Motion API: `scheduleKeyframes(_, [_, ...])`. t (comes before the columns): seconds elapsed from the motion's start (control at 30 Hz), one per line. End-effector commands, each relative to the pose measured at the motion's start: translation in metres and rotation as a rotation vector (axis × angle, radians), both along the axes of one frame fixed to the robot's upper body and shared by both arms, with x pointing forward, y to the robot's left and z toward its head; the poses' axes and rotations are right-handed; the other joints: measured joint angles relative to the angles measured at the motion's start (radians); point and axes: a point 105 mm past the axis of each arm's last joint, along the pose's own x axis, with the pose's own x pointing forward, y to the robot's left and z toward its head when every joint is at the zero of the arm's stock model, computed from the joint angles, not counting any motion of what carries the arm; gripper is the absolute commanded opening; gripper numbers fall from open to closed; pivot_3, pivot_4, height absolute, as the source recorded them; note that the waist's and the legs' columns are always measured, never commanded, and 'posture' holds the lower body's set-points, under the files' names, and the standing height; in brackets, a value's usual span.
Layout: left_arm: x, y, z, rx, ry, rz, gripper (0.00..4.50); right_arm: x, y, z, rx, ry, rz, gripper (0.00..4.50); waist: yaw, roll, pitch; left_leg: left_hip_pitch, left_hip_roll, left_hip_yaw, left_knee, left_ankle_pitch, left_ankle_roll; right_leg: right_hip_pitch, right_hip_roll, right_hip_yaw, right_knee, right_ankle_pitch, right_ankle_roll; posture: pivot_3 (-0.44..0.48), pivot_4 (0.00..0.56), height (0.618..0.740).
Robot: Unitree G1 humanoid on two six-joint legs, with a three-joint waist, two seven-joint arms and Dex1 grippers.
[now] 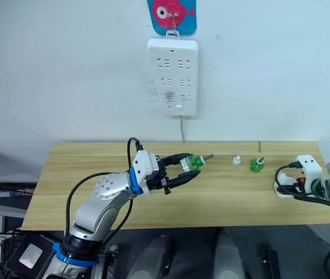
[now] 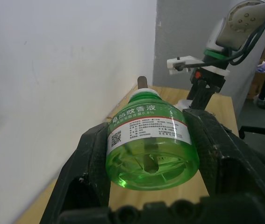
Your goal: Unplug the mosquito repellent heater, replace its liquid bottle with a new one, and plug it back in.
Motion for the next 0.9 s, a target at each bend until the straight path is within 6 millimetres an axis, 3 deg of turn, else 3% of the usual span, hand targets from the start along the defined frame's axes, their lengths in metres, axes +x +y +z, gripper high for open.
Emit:
scheduleKeyframes(0.03, [-0.013,-0.001,0.013,-0.026,-0.021,-0.092,2.24,-0.018,0.039,0.055,0.281,-0.013,0.187,2.97,0.0,0.0,0.0,0.0,0.0,0.0,0.0,0.0,0.0,0.0,0.0,0.0,0.0,0.0,0.0,0.097,0.292,0.74])
scheduleKeyframes(0.13, [-0.019,0.003,0.016,-0.036,0.063,-0.187,2.24,-0.048,0.076,0.102,0.576,0.027,0.365,2.97,0.001,0.0,0.0,0.0,0.001,-0.001,0.0,0.0,0.0,0.001,0.0,-0.001,-0.001,0.0,0.0,0.085,0.29,0.74])
scheduleKeyframes(0.27, [-0.021,0.003,0.026,-0.06,0.188,-0.289,2.24,-0.044,0.101,0.128,0.742,-0.033,0.412,2.97,0.001,-0.002,-0.001,0.0,0.0,-0.002,0.0,0.0,0.0,0.003,0.0,-0.002,-0.003,0.001,0.001,0.072,0.289,0.74])
scheduleKeyframes(0.5, [-0.015,-0.001,0.043,-0.1,0.294,-0.361,2.24,-0.037,0.129,0.138,0.823,-0.115,0.464,2.97,0.002,-0.002,-0.001,-0.002,-0.001,-0.003,0.0,0.0,0.0,0.001,0.0,-0.002,-0.004,0.001,0.001,0.06,0.291,0.74])
scheduleKeyframes(0.9, [-0.011,-0.007,0.045,-0.104,0.305,-0.375,2.24,-0.046,0.14,0.145,0.865,-0.093,0.483,2.97,-0.002,-0.002,-0.001,-0.002,0.0,-0.002,0.0,0.0,0.0,0.001,0.0,-0.002,-0.005,0.002,0.001,0.057,0.291,0.74])
